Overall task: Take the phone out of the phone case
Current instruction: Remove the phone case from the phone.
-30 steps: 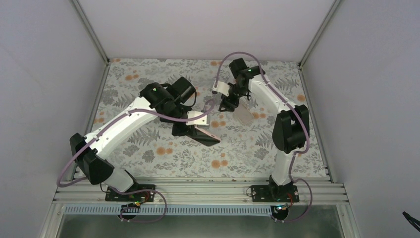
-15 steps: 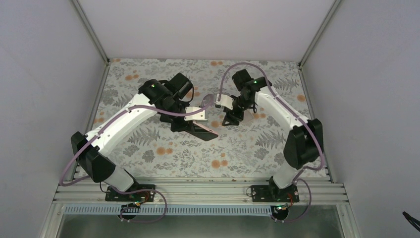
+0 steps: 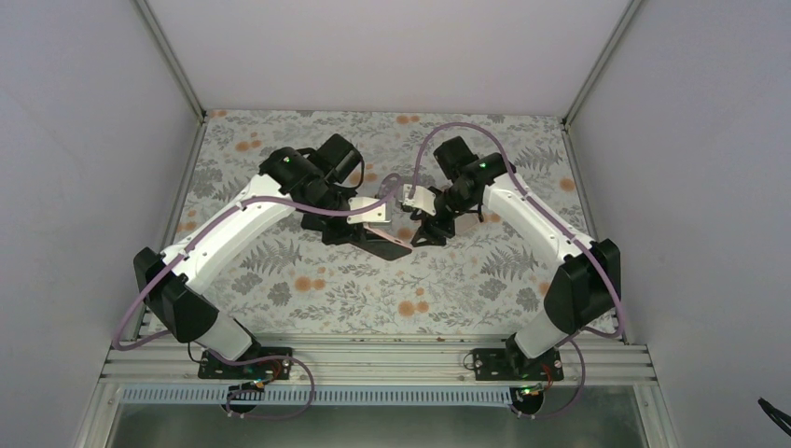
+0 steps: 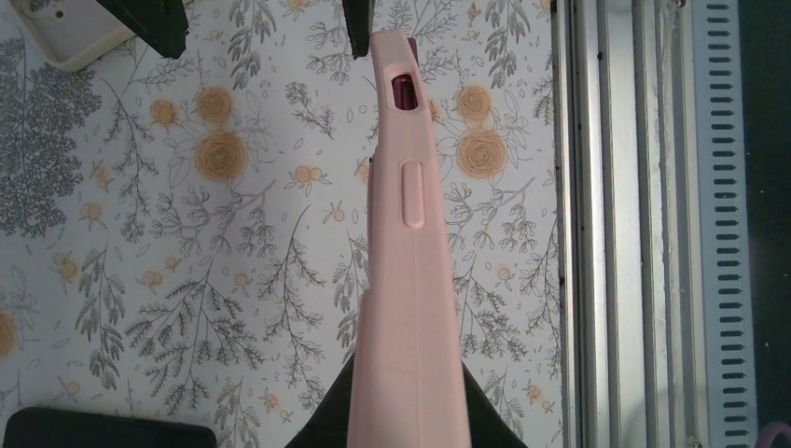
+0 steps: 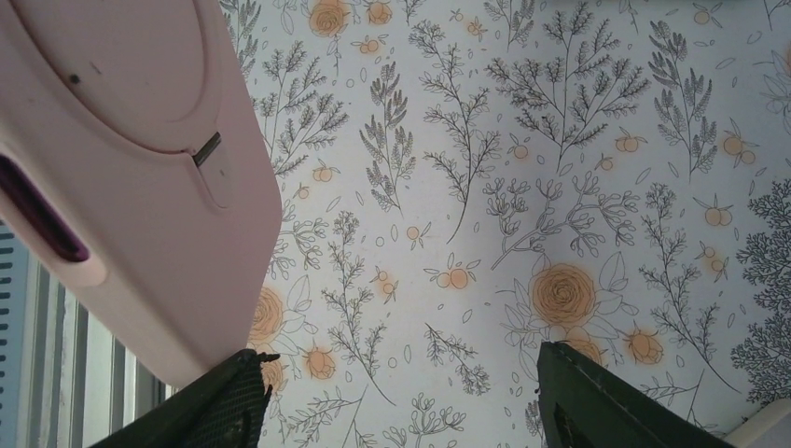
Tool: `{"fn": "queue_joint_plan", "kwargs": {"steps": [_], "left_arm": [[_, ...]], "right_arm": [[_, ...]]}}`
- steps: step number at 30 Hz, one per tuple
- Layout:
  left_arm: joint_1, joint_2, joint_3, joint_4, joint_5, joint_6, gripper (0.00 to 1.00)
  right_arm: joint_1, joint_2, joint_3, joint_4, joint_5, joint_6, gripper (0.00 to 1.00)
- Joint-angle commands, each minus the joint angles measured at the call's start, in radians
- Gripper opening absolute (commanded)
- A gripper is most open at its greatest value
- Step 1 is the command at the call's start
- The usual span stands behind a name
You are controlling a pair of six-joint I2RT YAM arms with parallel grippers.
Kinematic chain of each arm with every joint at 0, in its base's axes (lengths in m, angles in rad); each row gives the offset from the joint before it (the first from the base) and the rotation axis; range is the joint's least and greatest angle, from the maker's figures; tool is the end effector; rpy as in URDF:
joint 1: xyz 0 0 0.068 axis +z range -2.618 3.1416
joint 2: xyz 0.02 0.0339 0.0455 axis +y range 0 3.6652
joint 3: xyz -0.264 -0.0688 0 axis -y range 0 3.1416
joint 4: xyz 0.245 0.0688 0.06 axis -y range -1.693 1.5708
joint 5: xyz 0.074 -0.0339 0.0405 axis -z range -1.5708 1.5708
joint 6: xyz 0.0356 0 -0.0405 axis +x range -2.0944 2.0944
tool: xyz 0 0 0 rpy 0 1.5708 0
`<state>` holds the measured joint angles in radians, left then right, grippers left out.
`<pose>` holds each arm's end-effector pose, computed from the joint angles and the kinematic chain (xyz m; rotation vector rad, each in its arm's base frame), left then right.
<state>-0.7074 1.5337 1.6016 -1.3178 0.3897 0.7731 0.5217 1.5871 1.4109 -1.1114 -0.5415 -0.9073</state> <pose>0.2073 -0.1950 0.3523 1.9284 1.9800 -0.5302 0.2555 0.1680 0.2932 -1.8426 1.9619 0.6592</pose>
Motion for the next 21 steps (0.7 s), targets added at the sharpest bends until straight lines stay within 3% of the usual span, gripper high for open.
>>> {"fn": "queue_joint_plan", "kwargs": {"steps": [1, 21], "left_arm": [[0.016, -0.01, 0.039, 0.018, 0.02, 0.01, 0.02], [0.037, -0.011, 0.055, 0.005, 0.018, 0.014, 0.02]], "right_arm": [[0.001, -0.013, -0.014, -0.006, -0.017, 0.012, 0.71], [0.0, -0.034, -0.009, -0.047, -0.022, 0.006, 0.71]]}}
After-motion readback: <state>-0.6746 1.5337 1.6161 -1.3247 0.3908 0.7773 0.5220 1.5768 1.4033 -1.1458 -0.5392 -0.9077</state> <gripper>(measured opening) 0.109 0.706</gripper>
